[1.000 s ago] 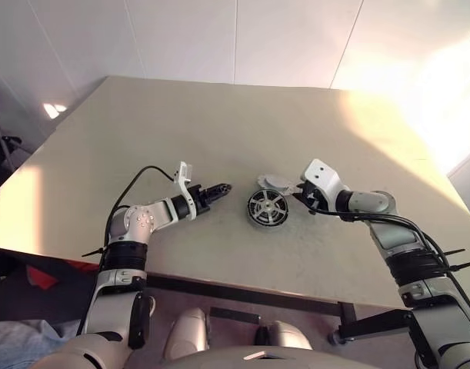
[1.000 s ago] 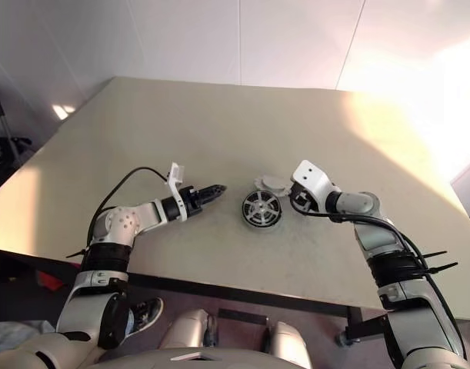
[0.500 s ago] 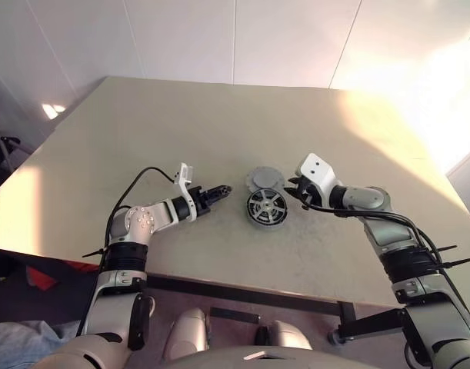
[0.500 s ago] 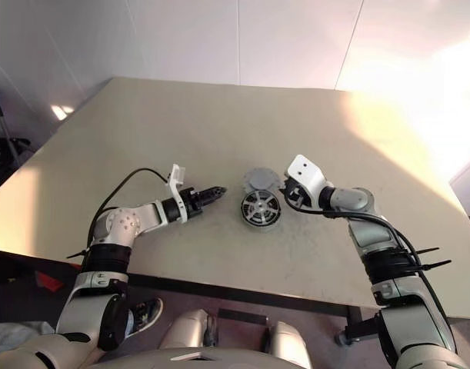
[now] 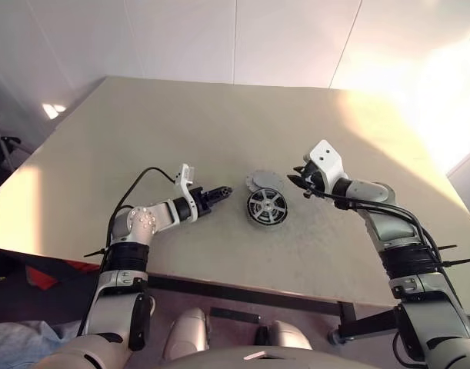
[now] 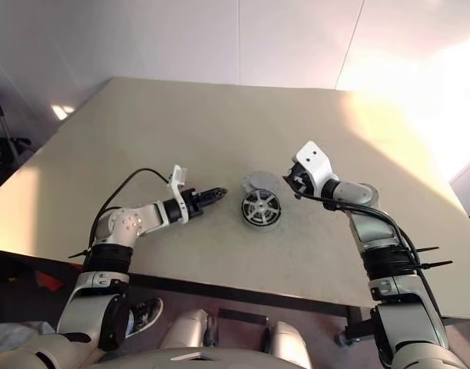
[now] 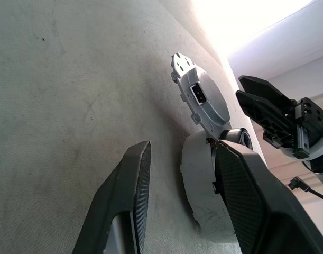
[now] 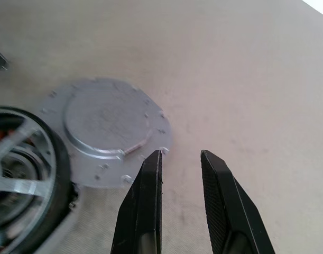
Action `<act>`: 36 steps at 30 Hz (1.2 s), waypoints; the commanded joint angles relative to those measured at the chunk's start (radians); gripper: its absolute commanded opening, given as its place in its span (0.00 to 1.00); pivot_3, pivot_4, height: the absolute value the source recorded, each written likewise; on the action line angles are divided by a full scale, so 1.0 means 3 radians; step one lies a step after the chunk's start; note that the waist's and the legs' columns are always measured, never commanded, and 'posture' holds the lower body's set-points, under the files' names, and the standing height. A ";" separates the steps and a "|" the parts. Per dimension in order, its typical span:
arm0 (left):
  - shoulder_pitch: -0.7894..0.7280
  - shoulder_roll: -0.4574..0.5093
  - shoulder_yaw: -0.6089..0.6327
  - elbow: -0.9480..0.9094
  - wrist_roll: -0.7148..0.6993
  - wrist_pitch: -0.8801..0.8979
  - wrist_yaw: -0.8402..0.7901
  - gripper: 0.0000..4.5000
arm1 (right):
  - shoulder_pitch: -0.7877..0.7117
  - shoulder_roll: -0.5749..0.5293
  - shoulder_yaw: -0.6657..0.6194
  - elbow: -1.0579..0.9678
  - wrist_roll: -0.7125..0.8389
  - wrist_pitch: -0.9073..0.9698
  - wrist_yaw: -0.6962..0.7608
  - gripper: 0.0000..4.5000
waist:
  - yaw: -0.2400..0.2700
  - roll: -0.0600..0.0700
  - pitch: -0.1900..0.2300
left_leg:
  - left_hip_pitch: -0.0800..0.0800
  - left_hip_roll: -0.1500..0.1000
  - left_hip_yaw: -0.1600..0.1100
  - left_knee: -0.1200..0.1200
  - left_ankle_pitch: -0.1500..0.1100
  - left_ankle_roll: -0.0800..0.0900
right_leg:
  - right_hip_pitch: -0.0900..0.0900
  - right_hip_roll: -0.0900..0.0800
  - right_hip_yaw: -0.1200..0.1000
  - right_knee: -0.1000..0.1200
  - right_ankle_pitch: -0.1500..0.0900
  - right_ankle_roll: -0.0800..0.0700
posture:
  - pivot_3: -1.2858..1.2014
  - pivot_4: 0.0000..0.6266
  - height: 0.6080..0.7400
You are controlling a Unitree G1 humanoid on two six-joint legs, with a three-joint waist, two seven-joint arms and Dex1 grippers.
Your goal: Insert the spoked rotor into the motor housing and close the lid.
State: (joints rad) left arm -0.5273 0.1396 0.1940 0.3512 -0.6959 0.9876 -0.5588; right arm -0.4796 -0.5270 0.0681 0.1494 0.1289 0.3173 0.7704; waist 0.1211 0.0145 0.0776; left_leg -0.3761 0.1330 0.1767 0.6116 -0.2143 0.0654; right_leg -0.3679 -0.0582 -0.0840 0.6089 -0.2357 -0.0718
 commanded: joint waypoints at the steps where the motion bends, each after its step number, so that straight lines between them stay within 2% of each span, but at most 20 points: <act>1: -0.0044 0.0005 0.0004 -0.0023 0.0000 -0.0044 -0.0042 0.47 | -0.0216 0.0055 -0.0001 -0.0417 0.0167 0.0222 0.0061 0.28 | -0.0002 0.0000 0.0000 | 0.0000 0.0000 0.0000 0.0000 0.0000 0.0000 | 0.0000 0.0000 0.0000 0.0001 0.0000 0.0000 | 0.52 0.00 1.00; 5: -0.0061 0.0002 -0.0003 -0.0004 0.0006 -0.0066 -0.0056 0.47 | -0.0302 0.0177 0.0393 -0.0507 -0.0024 0.0347 0.0086 0.28 | 0.0001 0.0000 0.0000 | 0.0003 0.0000 0.0000 0.0000 0.0001 -0.0002 | 0.0003 0.0000 0.0000 0.0001 0.0000 0.0000 | 0.52 0.00 1.00; 10: -0.0055 -0.0006 0.0018 -0.0018 0.0003 -0.0097 -0.0045 0.47 | -0.0384 0.0325 0.0715 -0.0300 -0.0206 0.0255 0.0125 0.28 | 0.0004 0.0000 0.0000 | 0.0001 0.0000 0.0000 0.0000 -0.0004 -0.0014 | 0.0002 -0.0001 0.0000 0.0001 0.0000 0.0000 | 0.52 0.00 1.00; 36: 0.0107 -0.0109 0.0082 -0.0174 -0.0032 -0.0125 0.0066 0.47 | -0.1090 0.0358 0.0991 0.1082 -0.0760 -0.0742 0.0633 0.28 | -0.0003 -0.0001 0.0000 | -0.0001 0.0000 0.0000 0.0001 -0.0003 -0.0016 | 0.0000 0.0000 0.0000 0.0003 0.0001 -0.0001 | 0.52 0.00 1.00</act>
State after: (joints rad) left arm -0.4917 0.1081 0.2030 0.3376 -0.6875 0.9596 -0.5371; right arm -0.7703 -0.4226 0.3694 0.4776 -0.0944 0.1260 0.9536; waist 0.1201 0.0143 0.0776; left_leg -0.3763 0.1330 0.1767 0.6120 -0.2153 0.0608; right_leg -0.3679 -0.0582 -0.0840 0.6099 -0.2354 -0.0722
